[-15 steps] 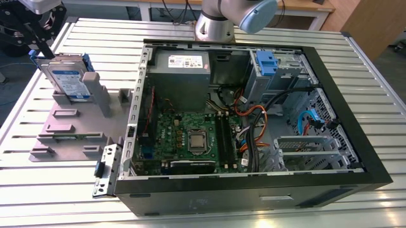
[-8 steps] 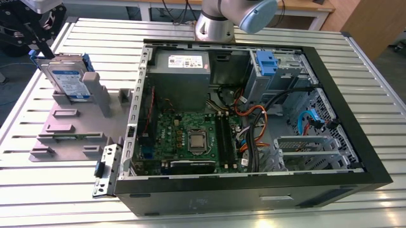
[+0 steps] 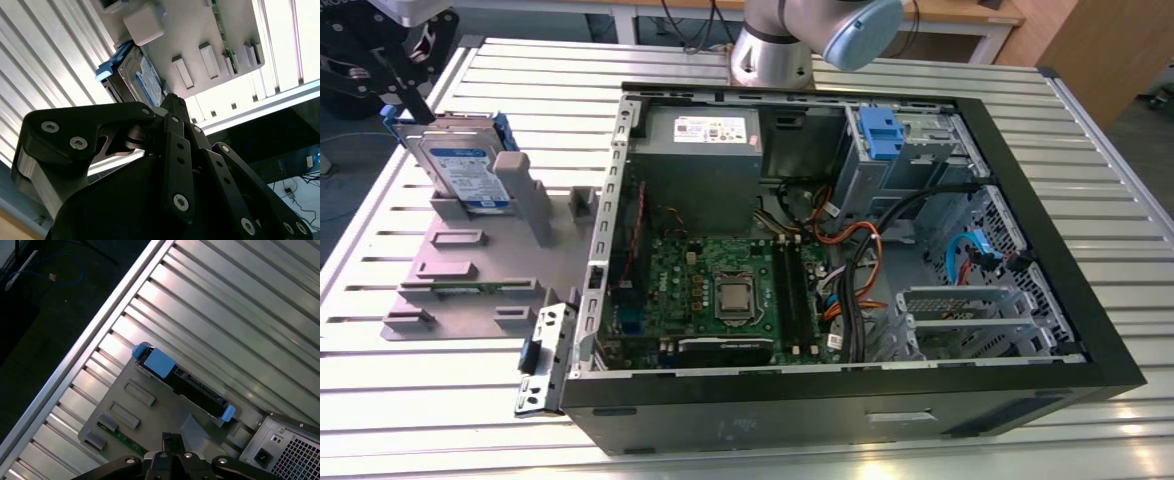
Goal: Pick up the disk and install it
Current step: 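Pick up the disk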
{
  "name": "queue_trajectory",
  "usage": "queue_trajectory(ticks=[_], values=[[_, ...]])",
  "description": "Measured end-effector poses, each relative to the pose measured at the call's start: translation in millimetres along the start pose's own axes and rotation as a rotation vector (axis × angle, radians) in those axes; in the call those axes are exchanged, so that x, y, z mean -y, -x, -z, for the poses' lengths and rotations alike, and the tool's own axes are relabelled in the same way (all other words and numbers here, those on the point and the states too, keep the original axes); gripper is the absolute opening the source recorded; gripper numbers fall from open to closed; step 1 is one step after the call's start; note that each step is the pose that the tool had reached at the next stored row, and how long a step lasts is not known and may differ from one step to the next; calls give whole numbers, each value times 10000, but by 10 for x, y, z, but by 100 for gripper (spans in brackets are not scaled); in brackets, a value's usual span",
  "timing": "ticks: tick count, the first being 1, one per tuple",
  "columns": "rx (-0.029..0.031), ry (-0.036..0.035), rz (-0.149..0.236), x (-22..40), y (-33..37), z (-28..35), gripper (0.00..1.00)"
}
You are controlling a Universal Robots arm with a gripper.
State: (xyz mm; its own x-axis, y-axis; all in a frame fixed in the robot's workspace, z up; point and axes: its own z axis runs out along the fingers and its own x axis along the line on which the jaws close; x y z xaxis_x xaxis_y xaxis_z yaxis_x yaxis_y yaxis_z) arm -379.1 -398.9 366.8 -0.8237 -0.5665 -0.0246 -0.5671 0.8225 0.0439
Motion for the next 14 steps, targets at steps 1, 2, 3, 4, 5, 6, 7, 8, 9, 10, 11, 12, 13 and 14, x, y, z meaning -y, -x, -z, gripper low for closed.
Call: queue_trajectory(ticks=[1,2,3,4,5,6,7,8,9,10,11,12,13,14], values=[[-3,1,37,0,0,0,11],[-4,2,76,0,0,0,11],[-6,3,113,0,0,0,11],[-7,3,152,0,0,0,11],[-9,4,189,0,0,0,11],[-11,6,226,0,0,0,11],[-13,7,262,0,0,0,11],[-14,7,298,0,0,0,11],[-16,8,333,0,0,1,11],[-17,9,368,0,0,0,11],[-19,10,406,0,0,1,11],[-20,11,441,0,0,0,11],[-22,11,477,0,0,0,11],[-24,12,513,0,0,0,11]])
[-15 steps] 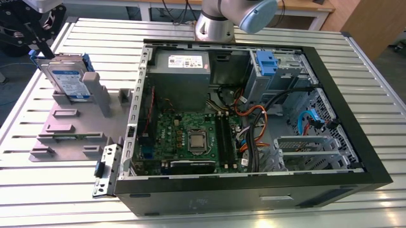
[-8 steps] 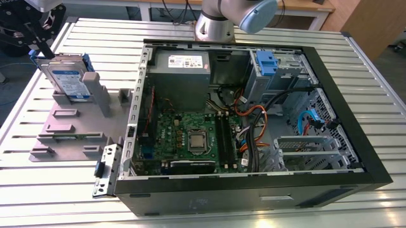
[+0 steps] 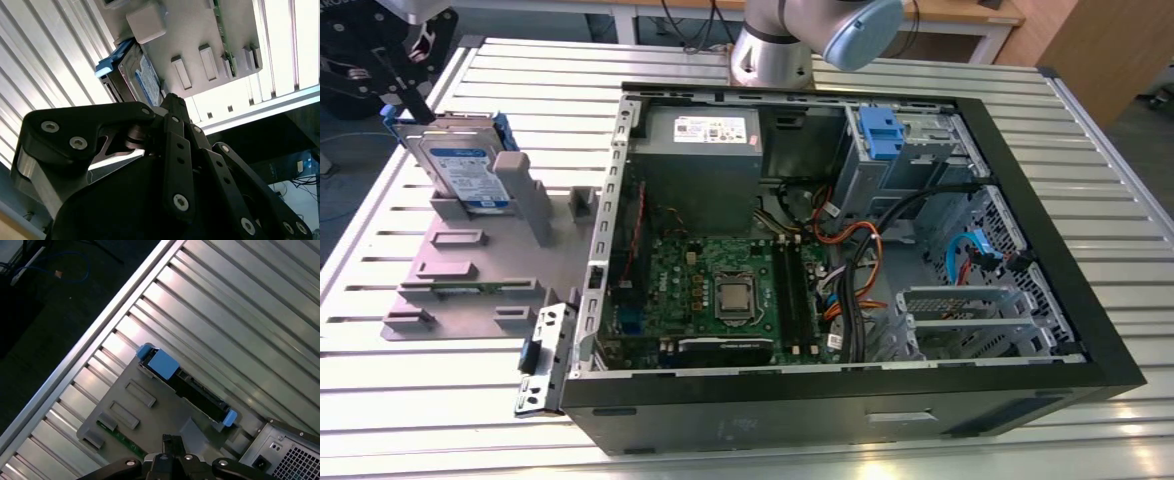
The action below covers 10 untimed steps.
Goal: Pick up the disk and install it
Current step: 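Pick up the disk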
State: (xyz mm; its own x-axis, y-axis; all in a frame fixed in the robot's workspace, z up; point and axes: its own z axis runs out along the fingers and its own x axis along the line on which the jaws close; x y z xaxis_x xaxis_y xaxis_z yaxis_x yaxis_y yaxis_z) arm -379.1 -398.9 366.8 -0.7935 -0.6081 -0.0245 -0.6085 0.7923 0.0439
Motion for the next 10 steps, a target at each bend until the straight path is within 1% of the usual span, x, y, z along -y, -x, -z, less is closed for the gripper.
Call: queue_trajectory(ticks=[7,8,10], values=[[-11,6,249,0,0,0,11],[-20,11,439,0,0,0,11],[-22,13,508,0,0,0,11]])
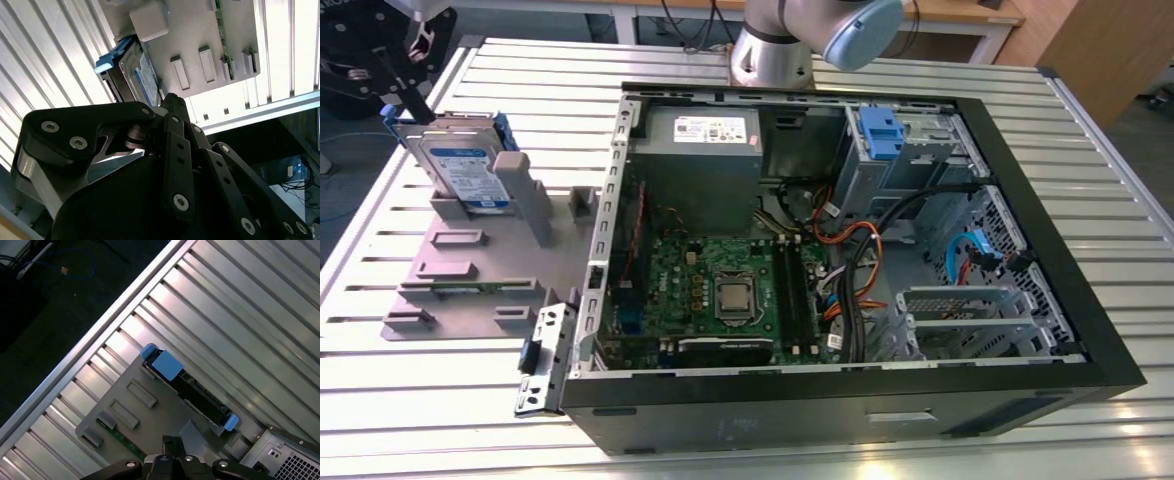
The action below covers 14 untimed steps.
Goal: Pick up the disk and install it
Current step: 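Pick up the disk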
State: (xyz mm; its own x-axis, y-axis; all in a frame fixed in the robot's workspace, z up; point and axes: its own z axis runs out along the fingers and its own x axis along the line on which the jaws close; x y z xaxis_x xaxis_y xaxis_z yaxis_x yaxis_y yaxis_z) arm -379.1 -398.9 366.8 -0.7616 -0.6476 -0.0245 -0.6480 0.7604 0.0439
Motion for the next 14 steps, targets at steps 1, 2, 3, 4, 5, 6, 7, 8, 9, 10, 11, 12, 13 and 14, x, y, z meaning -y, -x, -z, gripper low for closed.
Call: queue_trajectory(ticks=[1,2,3,4,5,6,7,8,9,10,11,12,13,14], values=[[-1,1,34,0,0,0,11],[-3,2,70,0,0,0,11],[-4,2,107,0,0,0,11],[-7,3,143,0,0,0,11],[-8,4,179,0,0,0,11],[-10,5,217,0,0,0,11],[-12,6,257,0,0,0,11],[-14,7,299,0,0,0,11],[-15,8,347,0,0,0,11],[-18,9,391,0,0,0,11],[-19,11,437,0,0,0,11],[-21,12,474,0,0,0,11],[-22,12,509,0,0,0,11],[-24,13,541,0,0,0,11]])
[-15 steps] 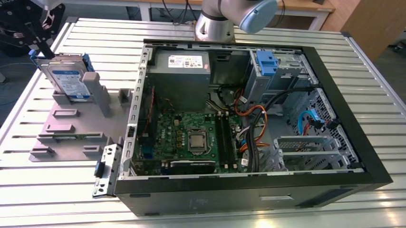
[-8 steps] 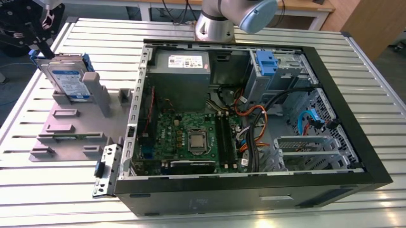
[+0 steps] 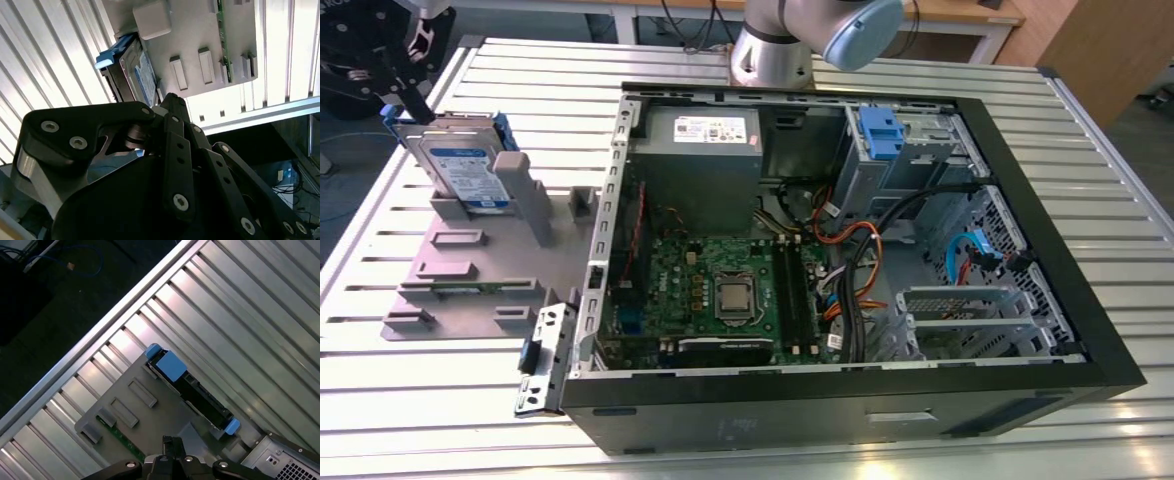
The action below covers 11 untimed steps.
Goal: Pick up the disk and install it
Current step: 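Pick up the disk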
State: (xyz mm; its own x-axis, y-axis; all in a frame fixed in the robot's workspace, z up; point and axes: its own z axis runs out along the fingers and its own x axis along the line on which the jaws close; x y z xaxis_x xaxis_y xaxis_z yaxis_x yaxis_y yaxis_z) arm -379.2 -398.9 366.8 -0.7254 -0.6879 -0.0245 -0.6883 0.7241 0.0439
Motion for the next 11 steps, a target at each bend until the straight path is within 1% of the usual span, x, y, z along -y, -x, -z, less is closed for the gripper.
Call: queue_trajectory(ticks=[11], values=[[-15,8,341,0,0,0,11]])
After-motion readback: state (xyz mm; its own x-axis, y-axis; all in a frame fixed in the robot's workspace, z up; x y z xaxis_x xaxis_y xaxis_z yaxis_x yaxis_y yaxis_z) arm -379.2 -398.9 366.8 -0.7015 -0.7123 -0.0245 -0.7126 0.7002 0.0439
